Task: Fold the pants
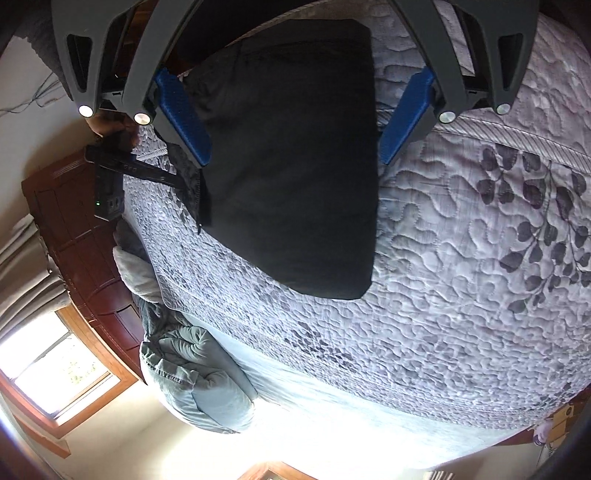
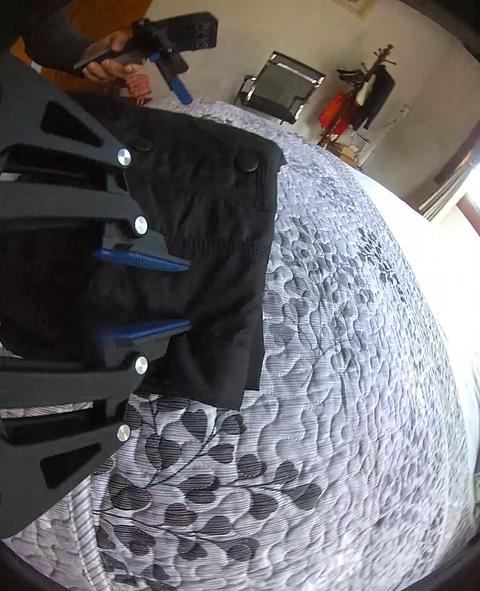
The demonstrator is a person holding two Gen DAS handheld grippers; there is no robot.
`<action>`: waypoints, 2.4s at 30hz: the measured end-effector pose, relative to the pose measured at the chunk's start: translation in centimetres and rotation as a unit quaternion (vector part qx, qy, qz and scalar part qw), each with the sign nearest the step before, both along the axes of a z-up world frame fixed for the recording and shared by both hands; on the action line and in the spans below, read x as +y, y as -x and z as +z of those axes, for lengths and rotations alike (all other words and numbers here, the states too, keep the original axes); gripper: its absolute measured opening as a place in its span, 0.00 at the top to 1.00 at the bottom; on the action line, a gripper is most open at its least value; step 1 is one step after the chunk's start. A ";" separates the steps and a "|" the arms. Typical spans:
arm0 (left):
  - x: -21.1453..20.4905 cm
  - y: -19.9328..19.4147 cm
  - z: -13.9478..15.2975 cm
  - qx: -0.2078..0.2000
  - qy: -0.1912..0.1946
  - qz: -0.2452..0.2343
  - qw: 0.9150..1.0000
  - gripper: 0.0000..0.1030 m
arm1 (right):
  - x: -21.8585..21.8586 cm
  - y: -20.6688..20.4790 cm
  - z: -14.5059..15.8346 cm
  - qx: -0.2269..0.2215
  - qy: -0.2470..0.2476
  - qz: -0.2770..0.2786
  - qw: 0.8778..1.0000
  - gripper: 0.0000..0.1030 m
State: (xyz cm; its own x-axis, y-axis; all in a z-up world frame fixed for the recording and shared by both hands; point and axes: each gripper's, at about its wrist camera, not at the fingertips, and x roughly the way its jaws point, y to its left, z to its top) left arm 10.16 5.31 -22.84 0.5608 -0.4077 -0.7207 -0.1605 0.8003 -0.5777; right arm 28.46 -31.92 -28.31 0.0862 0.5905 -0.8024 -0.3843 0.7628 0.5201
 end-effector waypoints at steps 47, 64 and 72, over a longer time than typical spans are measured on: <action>2.6 -8.4 -12.9 0.182 0.285 -0.145 0.930 0.04 | -4.9 2.0 -5.5 0.268 -0.174 -0.055 0.946 0.02; 1.6 -7.1 -12.0 0.158 0.258 -0.119 0.946 0.60 | -1.9 3.0 -3.4 0.226 -0.169 -0.023 0.959 0.50; 2.7 -7.4 -10.0 0.138 0.239 -0.119 0.954 0.67 | 0.5 2.0 -0.3 0.208 -0.172 -0.006 0.963 0.56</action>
